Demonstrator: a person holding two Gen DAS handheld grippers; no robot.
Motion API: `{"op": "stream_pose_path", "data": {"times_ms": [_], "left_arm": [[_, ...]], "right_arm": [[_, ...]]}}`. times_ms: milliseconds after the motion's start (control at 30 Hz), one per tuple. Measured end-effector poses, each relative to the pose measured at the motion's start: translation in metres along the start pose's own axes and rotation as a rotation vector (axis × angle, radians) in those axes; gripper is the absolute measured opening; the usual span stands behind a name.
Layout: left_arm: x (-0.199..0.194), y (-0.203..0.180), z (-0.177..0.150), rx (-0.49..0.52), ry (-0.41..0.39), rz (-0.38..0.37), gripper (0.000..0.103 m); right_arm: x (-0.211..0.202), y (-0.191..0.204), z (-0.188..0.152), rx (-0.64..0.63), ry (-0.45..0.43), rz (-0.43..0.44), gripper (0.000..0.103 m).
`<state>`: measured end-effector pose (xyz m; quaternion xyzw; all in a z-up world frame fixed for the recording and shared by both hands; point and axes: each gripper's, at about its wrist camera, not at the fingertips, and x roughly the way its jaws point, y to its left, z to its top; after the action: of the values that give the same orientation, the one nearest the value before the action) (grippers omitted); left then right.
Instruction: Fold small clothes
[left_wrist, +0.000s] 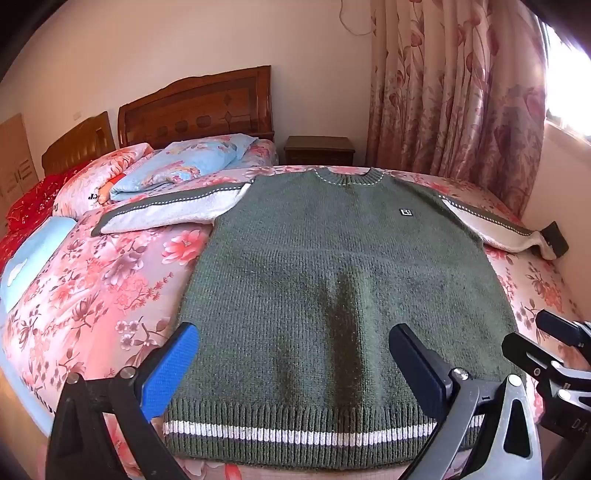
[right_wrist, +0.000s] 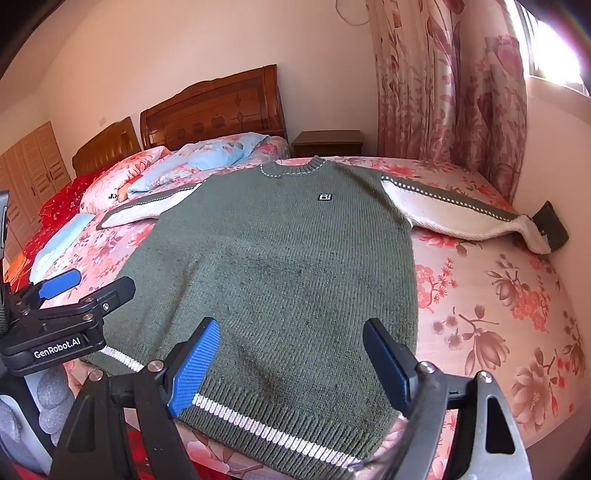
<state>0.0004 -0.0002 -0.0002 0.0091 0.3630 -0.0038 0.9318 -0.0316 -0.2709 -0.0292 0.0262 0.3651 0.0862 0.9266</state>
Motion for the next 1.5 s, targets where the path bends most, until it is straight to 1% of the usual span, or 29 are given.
{"op": "stream_pose_path", "data": {"times_ms": [533, 567, 767, 833, 967, 1067, 1267, 1333, 1500], "left_arm": [[0.001, -0.001, 0.0, -0.001, -0.008, -0.001, 0.103], [0.005, -0.003, -0.004, -0.001, -0.01, -0.001, 0.103], [0.001, 0.0, 0.006, -0.006, -0.035, -0.01, 0.103], [-0.001, 0.002, 0.006, -0.01, -0.03, -0.013, 0.103], [-0.002, 0.003, 0.007, -0.002, 0.011, -0.001, 0.103], [-0.003, 0.005, 0.009, -0.006, 0.016, 0.001, 0.103], [-0.005, 0.005, 0.015, -0.013, -0.011, -0.005, 0.103], [-0.004, 0.007, 0.015, -0.021, -0.036, -0.012, 0.103], [0.0, 0.009, 0.018, -0.021, -0.028, -0.012, 0.103]], "right_arm": [[0.003, -0.001, 0.001, 0.004, 0.002, 0.004, 0.082], [0.003, -0.001, 0.002, 0.004, 0.001, 0.004, 0.082], [0.0, -0.001, 0.008, 0.0, -0.012, 0.002, 0.082], [-0.001, 0.0, 0.009, -0.002, -0.017, 0.004, 0.081], [-0.001, 0.001, 0.01, -0.005, -0.009, 0.007, 0.082], [-0.003, 0.001, 0.012, -0.011, -0.009, 0.004, 0.081], [-0.009, -0.007, 0.02, -0.002, -0.028, -0.016, 0.082], [-0.011, -0.011, 0.023, -0.001, -0.034, -0.025, 0.081], [-0.012, -0.014, 0.028, -0.006, -0.031, -0.035, 0.081]]}}
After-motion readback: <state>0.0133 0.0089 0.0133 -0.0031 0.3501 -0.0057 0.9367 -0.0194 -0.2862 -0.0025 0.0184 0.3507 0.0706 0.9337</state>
